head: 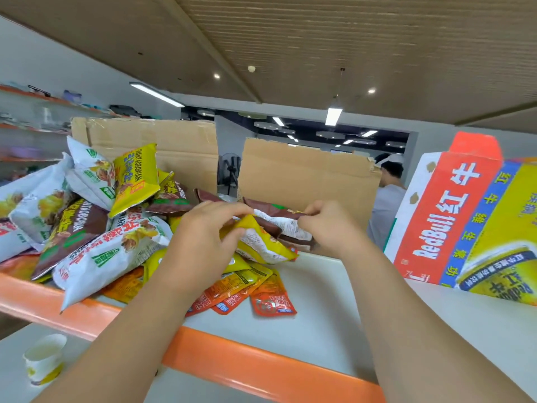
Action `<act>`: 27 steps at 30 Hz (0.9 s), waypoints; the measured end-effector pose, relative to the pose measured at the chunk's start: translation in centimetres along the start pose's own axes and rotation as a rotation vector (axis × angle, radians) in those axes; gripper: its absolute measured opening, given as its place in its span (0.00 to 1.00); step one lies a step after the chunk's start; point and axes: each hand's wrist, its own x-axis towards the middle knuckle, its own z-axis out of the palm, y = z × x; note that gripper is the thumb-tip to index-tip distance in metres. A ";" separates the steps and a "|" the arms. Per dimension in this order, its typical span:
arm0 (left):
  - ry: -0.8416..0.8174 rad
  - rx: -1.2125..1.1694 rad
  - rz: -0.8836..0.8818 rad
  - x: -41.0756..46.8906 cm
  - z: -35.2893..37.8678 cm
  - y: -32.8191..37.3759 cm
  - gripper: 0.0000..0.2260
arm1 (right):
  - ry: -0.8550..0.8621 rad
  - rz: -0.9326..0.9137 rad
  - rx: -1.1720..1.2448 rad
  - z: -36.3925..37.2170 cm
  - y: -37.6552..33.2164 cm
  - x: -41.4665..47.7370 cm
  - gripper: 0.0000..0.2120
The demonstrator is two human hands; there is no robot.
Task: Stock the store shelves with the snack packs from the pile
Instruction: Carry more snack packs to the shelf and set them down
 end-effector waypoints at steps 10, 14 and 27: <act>-0.337 -0.254 -0.192 -0.2 -0.2 -1.2 0.16 | -0.358 -0.012 -0.177 1.6 0.2 -1.0 0.14; -0.546 -0.015 -0.189 -0.2 0.3 -1.5 0.30 | -0.305 0.011 -0.196 2.7 0.4 -0.9 0.10; -0.706 0.115 0.002 -0.6 -0.1 -0.1 0.28 | -0.399 0.153 -0.334 1.4 0.7 -1.6 0.31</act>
